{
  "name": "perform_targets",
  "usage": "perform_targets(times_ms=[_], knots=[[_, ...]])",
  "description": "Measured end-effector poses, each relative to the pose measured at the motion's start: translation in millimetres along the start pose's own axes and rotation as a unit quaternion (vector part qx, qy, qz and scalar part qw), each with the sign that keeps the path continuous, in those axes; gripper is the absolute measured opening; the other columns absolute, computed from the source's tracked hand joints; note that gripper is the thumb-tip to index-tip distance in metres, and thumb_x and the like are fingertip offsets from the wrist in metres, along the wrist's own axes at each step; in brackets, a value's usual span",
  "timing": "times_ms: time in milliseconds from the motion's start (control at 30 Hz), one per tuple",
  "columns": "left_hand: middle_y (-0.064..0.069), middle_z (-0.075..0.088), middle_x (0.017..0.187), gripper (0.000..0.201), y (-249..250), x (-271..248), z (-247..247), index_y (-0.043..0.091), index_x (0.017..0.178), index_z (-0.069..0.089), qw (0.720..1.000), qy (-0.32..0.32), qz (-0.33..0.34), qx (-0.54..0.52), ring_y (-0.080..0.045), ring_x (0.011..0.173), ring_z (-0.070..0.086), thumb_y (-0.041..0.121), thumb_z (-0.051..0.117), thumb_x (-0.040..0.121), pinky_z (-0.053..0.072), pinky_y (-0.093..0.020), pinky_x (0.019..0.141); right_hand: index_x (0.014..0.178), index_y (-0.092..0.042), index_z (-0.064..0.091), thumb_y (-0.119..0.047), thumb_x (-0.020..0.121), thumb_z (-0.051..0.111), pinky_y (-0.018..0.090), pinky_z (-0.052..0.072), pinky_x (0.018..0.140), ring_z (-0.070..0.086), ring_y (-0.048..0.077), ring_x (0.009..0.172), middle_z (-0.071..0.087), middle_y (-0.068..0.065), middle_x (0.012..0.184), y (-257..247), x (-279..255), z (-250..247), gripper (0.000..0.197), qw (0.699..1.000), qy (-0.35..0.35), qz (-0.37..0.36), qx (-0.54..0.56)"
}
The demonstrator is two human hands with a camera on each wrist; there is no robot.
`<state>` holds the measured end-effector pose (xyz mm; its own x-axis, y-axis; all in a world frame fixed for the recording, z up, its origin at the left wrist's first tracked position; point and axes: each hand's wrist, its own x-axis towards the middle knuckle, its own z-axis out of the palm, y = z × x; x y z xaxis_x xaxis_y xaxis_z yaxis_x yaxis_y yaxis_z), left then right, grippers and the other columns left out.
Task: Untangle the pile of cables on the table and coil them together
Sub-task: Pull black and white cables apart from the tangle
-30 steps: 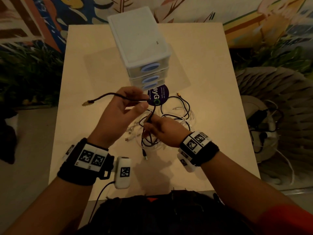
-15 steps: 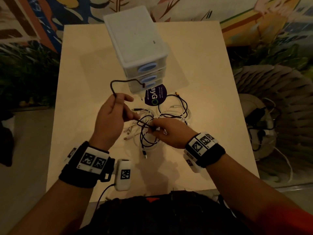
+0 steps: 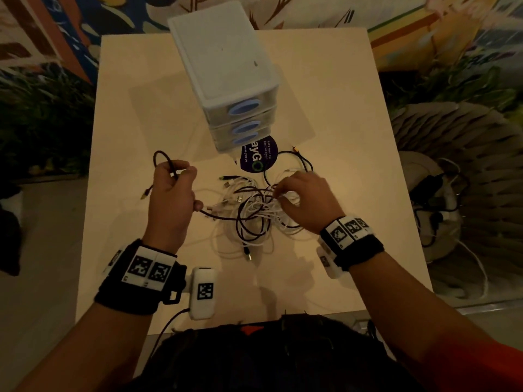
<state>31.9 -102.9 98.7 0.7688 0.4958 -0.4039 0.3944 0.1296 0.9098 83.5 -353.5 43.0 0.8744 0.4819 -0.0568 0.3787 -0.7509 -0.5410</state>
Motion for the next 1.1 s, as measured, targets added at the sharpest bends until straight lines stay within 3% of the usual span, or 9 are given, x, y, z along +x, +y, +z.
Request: perform_targets(times_ms=[100,267,367,433,567,667,800,967,1100], knots=[[0.003,0.037,0.066,0.018,-3.9,-1.1,-0.7,0.025,0.093,0.049,1.000,0.003,-0.010,0.001,-0.009,0.049,0.035,0.009,0.054,0.099,0.042,-0.024,0.048,0.091,-0.031,0.069,-0.028,0.081,0.066,0.041,0.048,0.073,0.057,0.016,0.079,0.059,-0.011,0.080,3.3,-17.6,-15.8,0.011,0.998,0.061,0.011,0.019],[0.007,0.033,0.061,0.030,-3.3,-10.1,4.0,0.021,0.080,0.036,0.999,-0.040,-0.018,-0.011,-0.010,0.049,0.031,0.000,0.046,0.098,0.039,-0.025,0.048,0.104,-0.032,0.071,-0.031,0.091,0.064,0.029,0.050,0.067,0.053,0.004,0.069,0.056,-0.018,0.076,-12.6,-41.3,-18.0,0.014,0.991,-0.123,-0.034,0.039],[0.006,0.028,0.060,0.034,2.7,-18.5,10.6,0.021,0.076,0.032,0.995,-0.088,-0.018,-0.047,-0.012,0.051,0.025,-0.004,0.041,0.098,0.034,-0.026,0.049,0.111,-0.029,0.069,-0.042,0.099,0.054,0.029,0.048,0.069,0.059,0.010,0.076,0.066,-0.011,0.087,-19.8,-27.4,-6.7,0.023,0.992,-0.111,0.047,0.027],[0.007,0.028,0.059,0.035,4.9,-23.8,13.9,0.020,0.074,0.032,0.990,-0.118,-0.025,-0.077,-0.012,0.052,0.022,-0.002,0.039,0.100,0.031,-0.027,0.050,0.110,-0.025,0.071,-0.040,0.101,0.052,0.030,0.046,0.069,0.063,0.018,0.084,0.071,-0.003,0.094,-21.0,-13.5,0.1,0.026,0.991,-0.101,0.091,0.007],[0.008,0.027,0.056,0.038,0.7,-30.0,14.6,0.021,0.071,0.033,0.988,-0.135,-0.036,-0.063,-0.012,0.050,0.023,0.000,0.044,0.101,0.029,-0.026,0.050,0.101,-0.019,0.079,-0.035,0.095,0.057,0.033,0.049,0.071,0.066,0.029,0.090,0.071,0.009,0.093,-21.9,1.1,9.3,0.028,0.978,-0.161,0.089,-0.098],[0.006,0.024,0.055,0.041,-4.4,-32.3,9.9,0.021,0.068,0.033,0.989,-0.136,-0.043,-0.043,-0.012,0.049,0.022,0.000,0.048,0.100,0.029,-0.025,0.049,0.101,-0.029,0.079,-0.045,0.091,0.058,0.036,0.053,0.078,0.064,0.030,0.097,0.071,0.005,0.096,-23.9,-1.4,12.5,0.028,0.967,-0.173,0.073,-0.172],[0.008,0.024,0.051,0.028,-7.0,-33.3,3.0,0.017,0.077,0.041,0.984,-0.143,-0.090,-0.054,-0.010,0.046,0.022,0.008,0.047,0.103,0.028,-0.024,0.050,0.109,-0.038,0.073,-0.056,0.091,0.056,0.040,0.044,0.091,0.055,0.030,0.114,0.066,0.000,0.112,-21.9,-10.5,20.4,0.031,0.961,-0.191,0.094,-0.179],[0.007,0.025,0.052,0.028,-11.9,-34.1,0.8,0.017,0.076,0.045,0.983,-0.145,-0.107,-0.041,-0.010,0.046,0.022,0.010,0.048,0.103,0.028,-0.027,0.054,0.101,-0.036,0.075,-0.064,0.091,0.052,0.043,0.041,0.092,0.054,0.029,0.111,0.067,-0.001,0.105,-24.6,-13.5,28.2,0.038,0.960,-0.165,0.121,-0.190],[0.003,0.025,0.057,0.037,-28.6,-30.7,2.8,0.021,0.066,0.048,0.985,-0.128,-0.113,0.004,-0.013,0.051,0.023,0.012,0.059,0.100,0.028,-0.032,0.058,0.092,-0.036,0.076,-0.080,0.079,0.051,0.045,0.037,0.090,0.050,0.028,0.107,0.062,-0.004,0.098,-27.4,-13.0,30.3,0.052,0.960,-0.120,0.119,-0.224]])
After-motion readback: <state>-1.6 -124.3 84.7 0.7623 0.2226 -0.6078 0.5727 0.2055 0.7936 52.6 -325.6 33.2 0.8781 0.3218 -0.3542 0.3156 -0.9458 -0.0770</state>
